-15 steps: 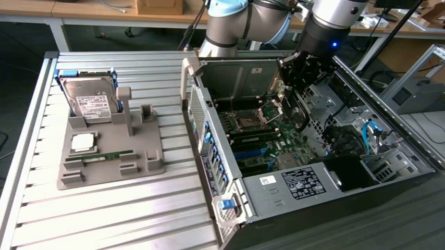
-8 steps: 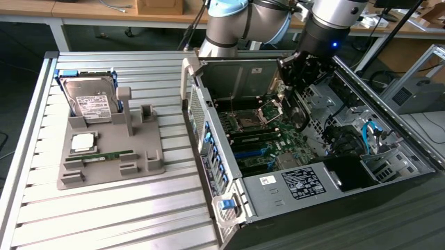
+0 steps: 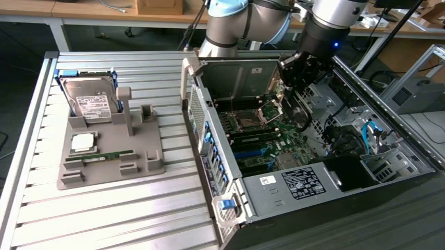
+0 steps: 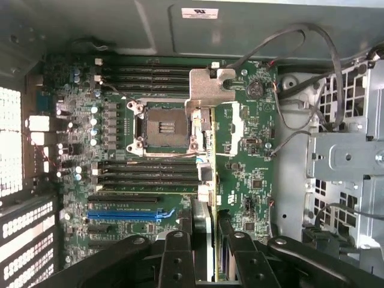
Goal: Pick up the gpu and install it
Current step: 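Insert the gpu into the slot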
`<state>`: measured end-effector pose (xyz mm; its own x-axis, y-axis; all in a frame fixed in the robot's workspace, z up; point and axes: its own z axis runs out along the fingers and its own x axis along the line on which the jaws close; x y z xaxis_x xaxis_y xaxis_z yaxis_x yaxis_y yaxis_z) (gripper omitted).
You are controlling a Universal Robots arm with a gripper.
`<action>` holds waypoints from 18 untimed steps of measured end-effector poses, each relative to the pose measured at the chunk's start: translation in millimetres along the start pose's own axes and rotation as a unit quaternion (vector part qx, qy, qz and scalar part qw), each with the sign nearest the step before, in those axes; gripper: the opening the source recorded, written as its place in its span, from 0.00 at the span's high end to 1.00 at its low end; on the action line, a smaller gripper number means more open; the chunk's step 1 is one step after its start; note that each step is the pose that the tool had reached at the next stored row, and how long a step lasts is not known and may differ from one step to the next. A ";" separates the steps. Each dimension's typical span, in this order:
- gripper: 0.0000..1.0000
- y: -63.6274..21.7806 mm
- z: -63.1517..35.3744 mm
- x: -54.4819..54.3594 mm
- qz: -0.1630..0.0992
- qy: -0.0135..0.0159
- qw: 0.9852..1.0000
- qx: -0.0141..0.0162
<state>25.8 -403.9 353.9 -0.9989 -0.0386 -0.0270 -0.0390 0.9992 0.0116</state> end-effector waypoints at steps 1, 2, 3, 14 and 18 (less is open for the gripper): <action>0.73 0.0 0.0 0.0 -0.006 0.000 1.000 0.000; 0.73 0.0 0.0 0.0 -0.014 0.000 1.000 0.000; 0.73 0.0 0.0 0.0 -0.031 0.000 1.000 -0.001; 0.73 0.0 0.0 0.0 -0.079 0.001 0.997 -0.002; 0.73 0.0 0.0 0.0 -0.096 0.001 0.995 -0.003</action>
<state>25.8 -403.9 353.9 -0.9732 -0.2284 -0.0270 -0.2288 0.9734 0.0116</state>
